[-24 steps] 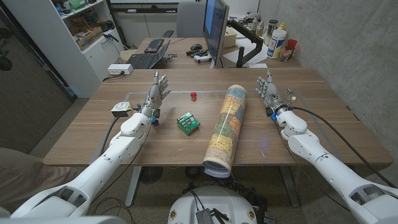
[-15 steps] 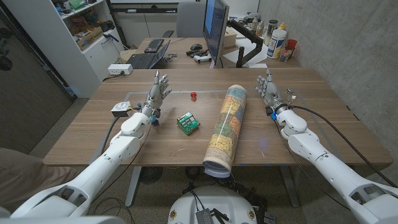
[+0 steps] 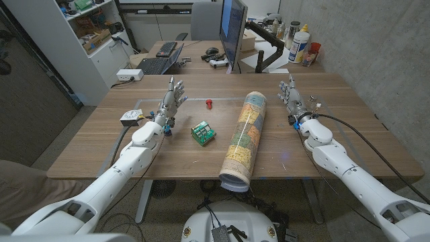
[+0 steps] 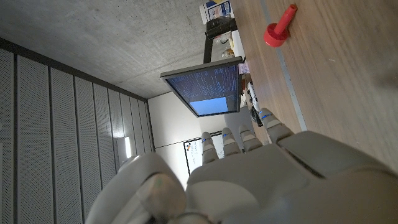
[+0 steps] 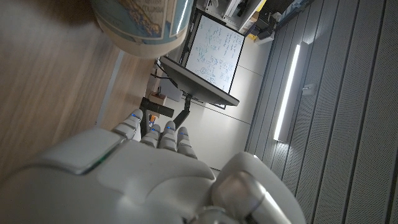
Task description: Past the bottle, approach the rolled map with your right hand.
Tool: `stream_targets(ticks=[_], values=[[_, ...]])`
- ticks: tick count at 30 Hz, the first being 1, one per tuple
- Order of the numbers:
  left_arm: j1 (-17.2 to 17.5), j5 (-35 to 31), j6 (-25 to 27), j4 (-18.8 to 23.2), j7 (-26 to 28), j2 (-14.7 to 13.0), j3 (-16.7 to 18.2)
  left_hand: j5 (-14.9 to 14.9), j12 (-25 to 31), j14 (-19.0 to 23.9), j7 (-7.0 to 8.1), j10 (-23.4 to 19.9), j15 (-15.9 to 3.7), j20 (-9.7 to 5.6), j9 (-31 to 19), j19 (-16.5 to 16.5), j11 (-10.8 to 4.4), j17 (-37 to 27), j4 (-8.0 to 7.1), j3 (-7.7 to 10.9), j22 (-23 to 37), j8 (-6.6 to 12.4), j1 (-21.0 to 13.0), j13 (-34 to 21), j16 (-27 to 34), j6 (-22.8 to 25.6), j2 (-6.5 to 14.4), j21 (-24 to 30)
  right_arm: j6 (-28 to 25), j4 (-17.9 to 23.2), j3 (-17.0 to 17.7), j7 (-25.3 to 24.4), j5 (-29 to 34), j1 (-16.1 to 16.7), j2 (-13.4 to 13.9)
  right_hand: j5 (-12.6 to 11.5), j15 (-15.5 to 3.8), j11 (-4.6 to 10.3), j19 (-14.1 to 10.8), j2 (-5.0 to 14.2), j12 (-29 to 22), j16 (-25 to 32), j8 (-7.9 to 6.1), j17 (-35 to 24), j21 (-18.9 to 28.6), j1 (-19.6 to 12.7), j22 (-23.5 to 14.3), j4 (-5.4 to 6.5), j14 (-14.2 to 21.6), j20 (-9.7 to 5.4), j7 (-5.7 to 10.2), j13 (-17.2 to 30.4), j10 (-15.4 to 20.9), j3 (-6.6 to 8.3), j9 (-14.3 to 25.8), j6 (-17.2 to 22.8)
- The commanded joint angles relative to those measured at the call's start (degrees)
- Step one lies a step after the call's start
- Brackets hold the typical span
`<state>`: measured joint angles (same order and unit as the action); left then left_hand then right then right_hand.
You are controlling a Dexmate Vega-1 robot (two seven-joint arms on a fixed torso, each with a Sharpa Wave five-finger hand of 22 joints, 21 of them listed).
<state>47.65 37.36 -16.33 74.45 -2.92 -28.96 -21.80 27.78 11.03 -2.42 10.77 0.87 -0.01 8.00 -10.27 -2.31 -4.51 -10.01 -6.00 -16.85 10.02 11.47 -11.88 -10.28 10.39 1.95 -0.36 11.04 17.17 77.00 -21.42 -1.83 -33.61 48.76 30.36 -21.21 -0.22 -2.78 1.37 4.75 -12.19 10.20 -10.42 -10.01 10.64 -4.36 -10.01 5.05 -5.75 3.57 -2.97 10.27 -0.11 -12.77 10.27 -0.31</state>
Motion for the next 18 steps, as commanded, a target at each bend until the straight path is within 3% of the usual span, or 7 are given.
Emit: stream_targets(ticks=[1, 18], values=[[0.5, 0.4, -0.7, 0.7, -0.8, -0.1, 0.1, 0.2, 0.4, -0.7, 0.27, -0.1, 0.05, 0.31, -0.3, 0.0, -0.32, -0.3, 0.1, -0.56, 0.3, 0.1, -0.6, -0.2, 0.4, 0.0, 0.1, 0.3, 0.4, 3.1, 0.1, -3.0, 3.4, 1.3, 1.8, -0.3, -0.33, -0.02, -0.1, 0.04, 0.1, 0.1, -0.54, -0.2, 0.4, -1.0, -0.1, -0.69, -0.4, 0.0, -0.31, 0.3, -0.5, 0.07, 0.3, -0.3], [1.3, 1.4, -1.2, 1.4, -1.9, -0.8, 0.8, 0.2, 0.4, -0.7, -0.21, -0.3, 0.02, 0.32, -0.3, -0.1, -0.18, -0.3, 0.11, -0.64, 0.3, -0.05, -0.7, -0.2, 0.4, -0.1, 0.1, 0.3, -2.3, 8.3, -0.6, -8.5, 11.2, 2.4, 4.9, -0.6, -0.14, 0.25, 0.2, -0.7, 0.3, 0.0, -0.57, -0.1, 0.3, -3.2, -0.1, -2.1, -1.0, 0.15, 0.11, 0.3, -1.2, 0.46, 0.3, -1.1]])
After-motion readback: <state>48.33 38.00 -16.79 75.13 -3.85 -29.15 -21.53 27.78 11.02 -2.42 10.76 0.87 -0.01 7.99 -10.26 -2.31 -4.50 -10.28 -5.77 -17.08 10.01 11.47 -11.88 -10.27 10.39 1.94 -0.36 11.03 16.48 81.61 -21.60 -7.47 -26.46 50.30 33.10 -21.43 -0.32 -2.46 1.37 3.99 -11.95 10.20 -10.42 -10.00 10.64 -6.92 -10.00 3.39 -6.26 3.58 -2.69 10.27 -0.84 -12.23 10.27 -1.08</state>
